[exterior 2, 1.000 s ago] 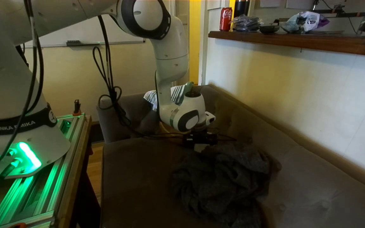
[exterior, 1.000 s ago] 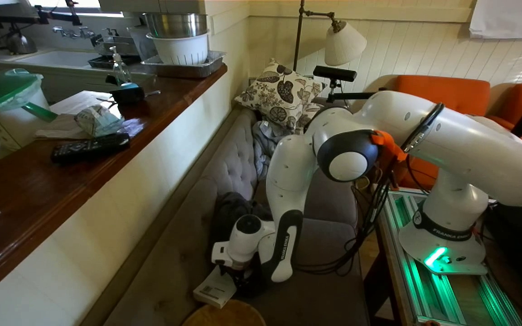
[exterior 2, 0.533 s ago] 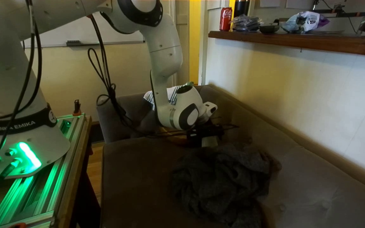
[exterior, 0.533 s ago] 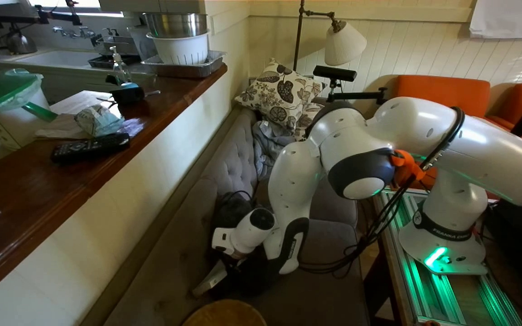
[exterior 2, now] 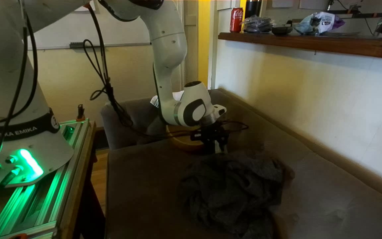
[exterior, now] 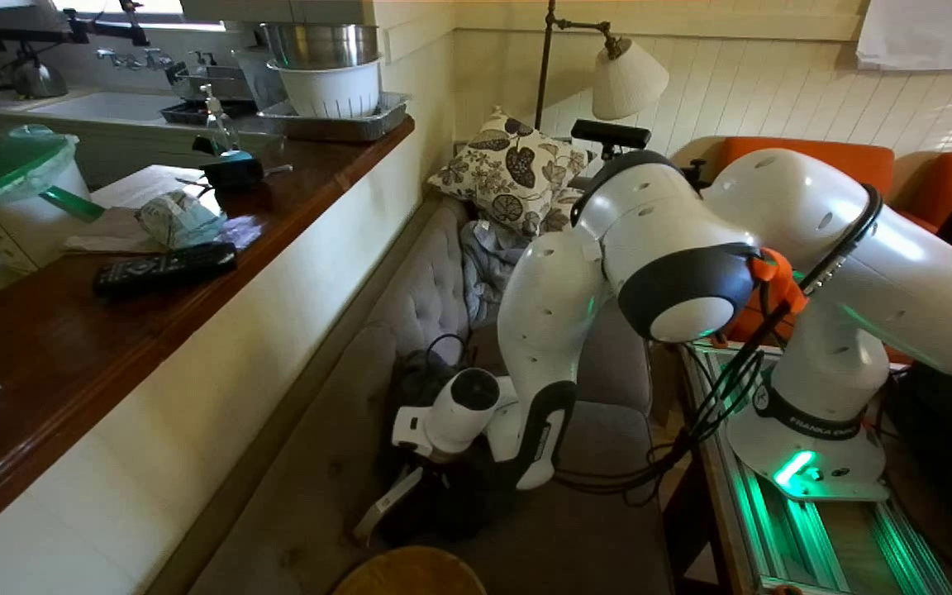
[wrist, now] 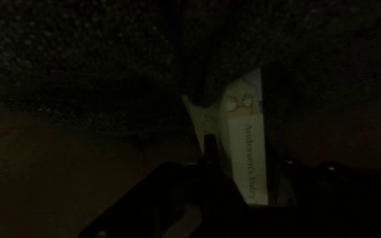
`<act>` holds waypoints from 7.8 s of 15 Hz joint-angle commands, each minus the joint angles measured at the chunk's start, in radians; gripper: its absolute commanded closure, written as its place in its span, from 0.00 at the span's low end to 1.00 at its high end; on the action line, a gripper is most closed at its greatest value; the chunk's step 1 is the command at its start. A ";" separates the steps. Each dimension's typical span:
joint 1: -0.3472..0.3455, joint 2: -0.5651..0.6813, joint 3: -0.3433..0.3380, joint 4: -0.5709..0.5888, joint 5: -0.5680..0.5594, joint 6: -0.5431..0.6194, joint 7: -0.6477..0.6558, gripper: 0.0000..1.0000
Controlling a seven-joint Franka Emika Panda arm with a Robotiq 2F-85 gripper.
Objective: Pick up the book and put it on the sofa arm
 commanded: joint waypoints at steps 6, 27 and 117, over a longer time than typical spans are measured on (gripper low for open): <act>-0.243 -0.151 0.212 -0.099 -0.154 -0.124 -0.026 0.94; -0.429 -0.650 0.471 -0.633 -0.497 0.125 0.212 0.94; -0.357 -0.159 0.815 0.364 0.479 -0.713 0.353 0.00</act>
